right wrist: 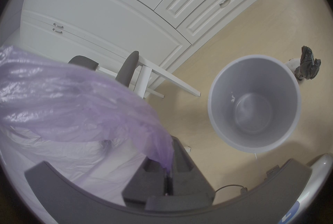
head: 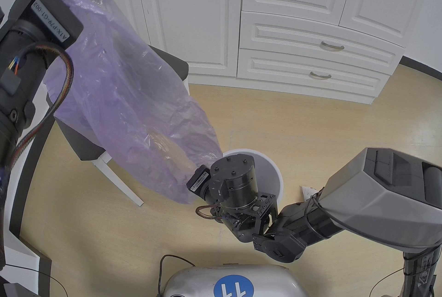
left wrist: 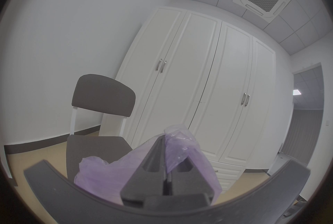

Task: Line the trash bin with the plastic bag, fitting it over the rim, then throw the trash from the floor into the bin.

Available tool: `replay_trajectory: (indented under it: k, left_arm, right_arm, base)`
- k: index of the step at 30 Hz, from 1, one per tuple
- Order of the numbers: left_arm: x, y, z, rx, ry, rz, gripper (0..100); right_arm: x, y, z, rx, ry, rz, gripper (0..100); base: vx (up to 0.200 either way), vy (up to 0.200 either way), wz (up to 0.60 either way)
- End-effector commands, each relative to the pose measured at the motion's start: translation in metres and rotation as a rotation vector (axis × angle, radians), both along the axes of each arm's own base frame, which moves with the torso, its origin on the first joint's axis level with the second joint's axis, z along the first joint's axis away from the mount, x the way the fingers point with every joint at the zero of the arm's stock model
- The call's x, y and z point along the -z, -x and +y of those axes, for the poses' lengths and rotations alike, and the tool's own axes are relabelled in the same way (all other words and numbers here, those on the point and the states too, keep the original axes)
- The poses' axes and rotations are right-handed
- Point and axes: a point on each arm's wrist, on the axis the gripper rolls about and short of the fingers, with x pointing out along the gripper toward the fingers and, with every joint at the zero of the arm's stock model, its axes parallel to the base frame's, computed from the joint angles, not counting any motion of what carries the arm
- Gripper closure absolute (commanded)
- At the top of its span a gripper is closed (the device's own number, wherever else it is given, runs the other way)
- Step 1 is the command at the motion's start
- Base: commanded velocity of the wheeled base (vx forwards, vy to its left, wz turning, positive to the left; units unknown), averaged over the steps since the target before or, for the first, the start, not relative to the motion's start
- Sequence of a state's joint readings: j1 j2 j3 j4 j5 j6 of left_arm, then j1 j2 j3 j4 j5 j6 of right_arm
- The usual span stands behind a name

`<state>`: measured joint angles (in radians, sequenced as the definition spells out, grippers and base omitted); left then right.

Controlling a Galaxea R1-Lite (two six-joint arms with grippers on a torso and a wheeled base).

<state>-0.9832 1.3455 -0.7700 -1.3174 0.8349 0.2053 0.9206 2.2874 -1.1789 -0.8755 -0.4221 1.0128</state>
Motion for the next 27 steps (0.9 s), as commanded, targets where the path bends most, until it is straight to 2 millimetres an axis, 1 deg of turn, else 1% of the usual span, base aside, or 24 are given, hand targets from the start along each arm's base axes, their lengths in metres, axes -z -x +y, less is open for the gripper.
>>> replay_trajectory:
  k: [1,7,9,10,13,14,16,17,18,20,21,24,27]
  left_arm:
    - [0.002,-0.001,-0.001,-0.001,-0.006,0.005,100]
    - [0.004,-0.001,-0.002,0.000,-0.017,0.011,100]
    - [0.007,-0.002,-0.003,-0.002,-0.028,0.018,100]
    - [0.007,-0.002,-0.003,-0.002,-0.028,0.018,100]
    - [0.011,-0.002,-0.004,0.000,-0.042,0.027,100]
    - [0.012,-0.003,-0.004,0.000,-0.045,0.028,100]
    - [0.015,-0.003,-0.004,0.000,-0.054,0.034,100]
    - [0.015,-0.003,-0.004,0.000,-0.057,0.037,100]
    - [0.020,-0.004,-0.006,0.000,-0.073,0.047,100]
    - [0.026,-0.005,-0.007,0.000,-0.093,0.061,100]
    - [0.031,-0.005,-0.008,0.000,-0.114,0.074,100]
    - [0.043,-0.008,-0.011,-0.001,-0.175,0.114,100]
    - [0.066,-0.011,-0.017,0.013,-0.267,0.176,100]
  right_arm:
    - [-0.006,0.001,-0.001,0.001,-0.008,-0.010,100]
    - [-0.019,0.003,-0.007,0.005,-0.011,-0.032,100]
    - [-0.032,0.004,-0.014,0.005,0.012,-0.066,100]
    - [-0.032,0.004,-0.014,0.005,0.012,-0.066,100]
    - [-0.049,0.018,-0.038,-0.017,0.135,-0.131,100]
    - [-0.051,0.019,-0.039,-0.018,0.141,-0.137,100]
    - [-0.065,0.027,-0.051,-0.044,0.165,-0.195,100]
    - [-0.068,0.029,-0.054,-0.048,0.168,-0.206,100]
    - [-0.072,0.033,-0.067,-0.059,0.224,-0.239,100]
    - [-0.075,0.038,-0.080,-0.075,0.310,-0.279,100]
    - [-0.076,0.041,-0.089,-0.078,0.379,-0.307,100]
    - [-0.084,0.047,-0.110,-0.073,0.489,-0.364,100]
    - [-0.102,0.060,-0.135,-0.051,0.549,-0.422,100]
  base:
    - [0.000,0.000,0.00]
    - [0.000,0.000,0.00]
    - [0.000,0.000,0.00]
    - [0.000,0.000,0.00]
    - [0.000,0.000,0.00]
    - [0.000,0.000,0.00]
    - [0.000,0.000,0.00]
    - [0.000,0.000,0.00]
    - [0.000,0.000,0.00]
    - [0.000,0.000,0.00]
    - [0.000,0.000,0.00]
    - [0.000,0.000,0.00]
    - [0.000,0.000,0.00]
